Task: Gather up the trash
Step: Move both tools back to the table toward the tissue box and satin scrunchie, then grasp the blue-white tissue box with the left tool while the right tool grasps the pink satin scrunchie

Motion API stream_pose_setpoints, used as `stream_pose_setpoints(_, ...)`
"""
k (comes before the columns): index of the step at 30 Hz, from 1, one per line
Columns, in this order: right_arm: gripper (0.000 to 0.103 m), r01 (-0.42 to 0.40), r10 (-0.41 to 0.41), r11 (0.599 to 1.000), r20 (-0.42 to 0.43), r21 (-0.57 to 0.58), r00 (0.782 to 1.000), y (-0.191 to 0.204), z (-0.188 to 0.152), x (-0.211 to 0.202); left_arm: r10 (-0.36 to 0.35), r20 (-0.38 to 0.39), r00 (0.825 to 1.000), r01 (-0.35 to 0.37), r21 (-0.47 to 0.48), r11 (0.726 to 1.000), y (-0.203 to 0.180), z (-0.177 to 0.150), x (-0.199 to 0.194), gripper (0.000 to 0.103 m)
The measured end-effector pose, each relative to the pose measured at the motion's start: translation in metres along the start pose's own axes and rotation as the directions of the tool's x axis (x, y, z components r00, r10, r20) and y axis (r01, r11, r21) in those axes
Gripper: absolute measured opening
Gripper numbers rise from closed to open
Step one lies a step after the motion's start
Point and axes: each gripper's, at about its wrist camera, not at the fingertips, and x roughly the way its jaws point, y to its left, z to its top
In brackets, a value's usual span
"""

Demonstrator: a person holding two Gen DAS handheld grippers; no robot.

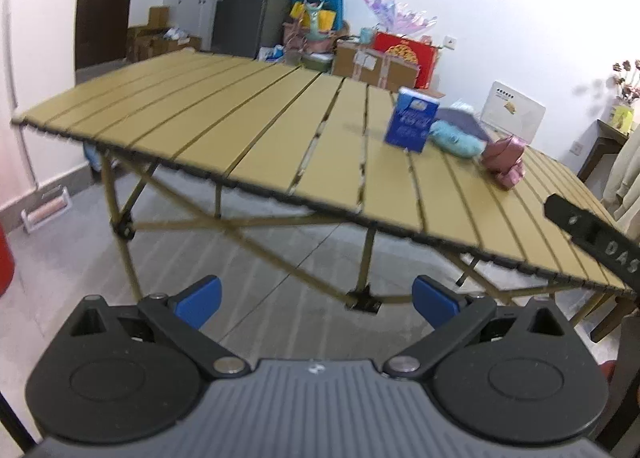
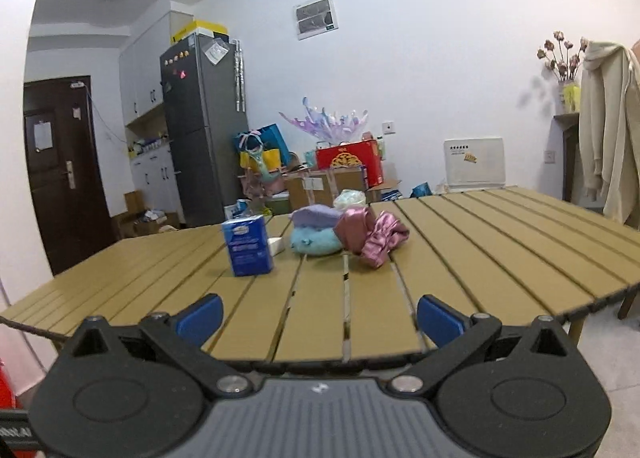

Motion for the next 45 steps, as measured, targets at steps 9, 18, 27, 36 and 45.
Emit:
stream_pose_setpoints(9,0.103,0.027,-0.025,0.998,0.049,-0.049,0.998,-0.008,0.027,0.041,-0.04,0.067,0.997,0.036,0.051,0.998,-0.041,0.042,0.028,0.103)
stream_pose_setpoints(18,0.103,0.043,-0.042,0.999,0.072,-0.02,0.997,-0.038,0.059,0.093,-0.034,0.107,0.994,0.023,0.105,0.994,-0.087,0.086,0.081,0.103)
stream_pose_setpoints(27,0.103,0.009,-0.008,1.0,-0.052,0.016,0.999,-0.068,0.075,0.16,0.004,0.113,0.994,-0.022,0.165,0.986,-0.12,0.119,0.152,0.103)
stream_pose_setpoints(36,0.103,0.023,-0.028,0.999,-0.208,-0.03,0.978,-0.059,0.075,0.224,0.044,0.094,0.995,-0.061,0.185,0.981,-0.133,0.135,0.208,0.103)
stream_pose_setpoints(45,0.103,0.039,-0.043,0.999,-0.291,-0.02,0.956,-0.061,0.07,0.259,0.008,0.063,0.998,-0.02,0.201,0.979,-0.133,0.136,0.233,0.051)
